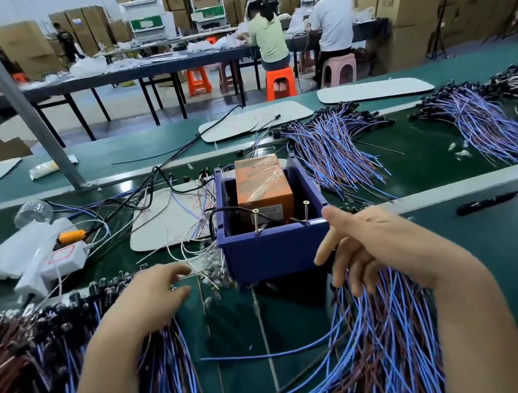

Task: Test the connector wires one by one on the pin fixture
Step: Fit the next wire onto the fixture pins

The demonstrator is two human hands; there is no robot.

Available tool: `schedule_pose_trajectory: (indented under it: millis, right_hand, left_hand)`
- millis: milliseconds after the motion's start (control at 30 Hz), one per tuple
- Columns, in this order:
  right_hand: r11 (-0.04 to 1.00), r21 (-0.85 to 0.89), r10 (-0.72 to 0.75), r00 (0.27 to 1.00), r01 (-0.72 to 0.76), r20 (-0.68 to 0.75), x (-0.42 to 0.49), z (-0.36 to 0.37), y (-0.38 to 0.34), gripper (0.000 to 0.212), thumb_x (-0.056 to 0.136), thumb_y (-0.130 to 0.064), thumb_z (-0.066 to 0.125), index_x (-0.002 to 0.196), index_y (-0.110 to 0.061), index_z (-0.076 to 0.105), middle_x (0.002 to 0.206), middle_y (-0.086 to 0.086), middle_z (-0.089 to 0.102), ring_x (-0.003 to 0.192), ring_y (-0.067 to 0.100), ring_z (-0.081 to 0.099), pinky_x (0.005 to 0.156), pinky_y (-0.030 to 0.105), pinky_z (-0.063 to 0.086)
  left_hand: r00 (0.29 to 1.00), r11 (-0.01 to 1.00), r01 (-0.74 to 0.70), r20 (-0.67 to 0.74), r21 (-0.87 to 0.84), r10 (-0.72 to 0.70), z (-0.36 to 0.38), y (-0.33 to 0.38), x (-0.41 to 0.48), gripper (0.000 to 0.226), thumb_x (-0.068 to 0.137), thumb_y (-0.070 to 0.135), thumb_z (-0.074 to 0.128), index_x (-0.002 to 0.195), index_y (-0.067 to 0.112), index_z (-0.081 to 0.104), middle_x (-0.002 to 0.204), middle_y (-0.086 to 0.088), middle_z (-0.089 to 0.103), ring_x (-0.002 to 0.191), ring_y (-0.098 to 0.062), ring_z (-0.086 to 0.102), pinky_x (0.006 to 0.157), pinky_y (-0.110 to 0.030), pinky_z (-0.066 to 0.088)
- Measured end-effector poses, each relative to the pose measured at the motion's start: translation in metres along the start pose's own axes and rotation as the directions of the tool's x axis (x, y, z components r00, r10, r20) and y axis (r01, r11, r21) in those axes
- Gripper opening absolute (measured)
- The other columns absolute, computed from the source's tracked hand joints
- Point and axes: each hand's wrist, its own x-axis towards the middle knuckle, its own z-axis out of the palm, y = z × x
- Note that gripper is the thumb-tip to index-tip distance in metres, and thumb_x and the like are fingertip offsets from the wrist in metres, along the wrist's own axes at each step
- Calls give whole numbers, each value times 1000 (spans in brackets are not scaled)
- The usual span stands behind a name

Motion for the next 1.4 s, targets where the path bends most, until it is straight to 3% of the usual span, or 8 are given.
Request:
schedule_pose_trajectory:
  millis: [167, 267, 400, 500, 867, 1033, 1300, 1400]
  right_hand:
    - [915, -323, 136, 940, -240, -313, 43, 5, 41, 17, 90, -21, 64, 85, -5, 58, 54, 8, 66, 33, 15, 53, 35, 18, 35]
    - [893, -305, 211, 907, -330, -364, 53, 9, 51, 23, 82, -15, 73, 85, -8, 52, 58, 9, 67, 34, 16, 52, 39, 19, 40]
    - [798, -443, 174, 859, -410, -482, 54, 10, 51, 30, 75, -26, 77, 86, -12, 53, 80, 7, 67, 77, 27, 66, 77, 39, 54]
    - [788, -446, 179, 851, -425, -494, 51, 9, 50, 22, 74, -22, 75, 83, -8, 62, 78, 9, 67, 76, 28, 65, 77, 39, 55]
    - [977, -170, -15, 756, -127, -654, 41, -11, 41, 15, 85, -25, 67, 82, -19, 54, 58, -3, 68, 36, 8, 58, 49, 24, 44]
    - [991, -130, -50, 785, -39, -617, 36, -11, 35, 13, 87, -26, 67, 81, -18, 59, 55, -6, 68, 36, 8, 56, 49, 24, 42]
    - [992, -124, -84, 820, 16, -566, 42, -5, 35, 14, 87, -29, 67, 81, -18, 61, 58, -4, 70, 37, 8, 54, 37, 15, 36]
    - [995, -98, -78, 825, 27, -560, 42, -8, 37, 14, 88, -29, 67, 82, -18, 61, 59, -2, 70, 39, 10, 55, 41, 17, 36]
  left_hand:
    - [990, 934, 138, -22, 328, -139, 15, -12, 13, 45, 91, 25, 56, 134, 36, 47, 136, 3, 50, 129, -20, 41, 100, -33, 35]
    - [994, 909, 106, -24, 402, -105, 26, -12, 18, 44, 91, 20, 52, 130, 41, 48, 133, 7, 46, 128, -15, 43, 100, -36, 31]
    - [988, 916, 155, -70, 369, -139, 32, -15, 22, 45, 92, 16, 48, 132, 37, 45, 134, 2, 42, 125, -15, 46, 101, -35, 29]
    - [979, 876, 202, -112, 439, -170, 40, -8, 21, 40, 94, 19, 44, 131, 35, 46, 135, -4, 42, 118, -20, 52, 102, -35, 30]
    - [846, 923, 344, -483, 171, -225, 22, -13, 20, 35, 92, 17, 51, 122, 34, 59, 128, -1, 54, 120, -25, 43, 97, -40, 31]
    - [894, 909, 401, -262, 112, -363, -8, -36, 6, 28, 93, 23, 57, 117, 37, 62, 124, 0, 60, 121, -24, 48, 99, -38, 36]
    - [901, 945, 288, -290, -157, -322, -18, -33, -1, 22, 86, 4, 65, 95, 22, 72, 106, -10, 67, 108, -30, 58, 96, -41, 45]
    - [887, 932, 355, -287, -76, -362, -20, -37, -3, 19, 89, 16, 66, 98, 32, 70, 98, 2, 67, 109, -24, 56, 93, -34, 38]
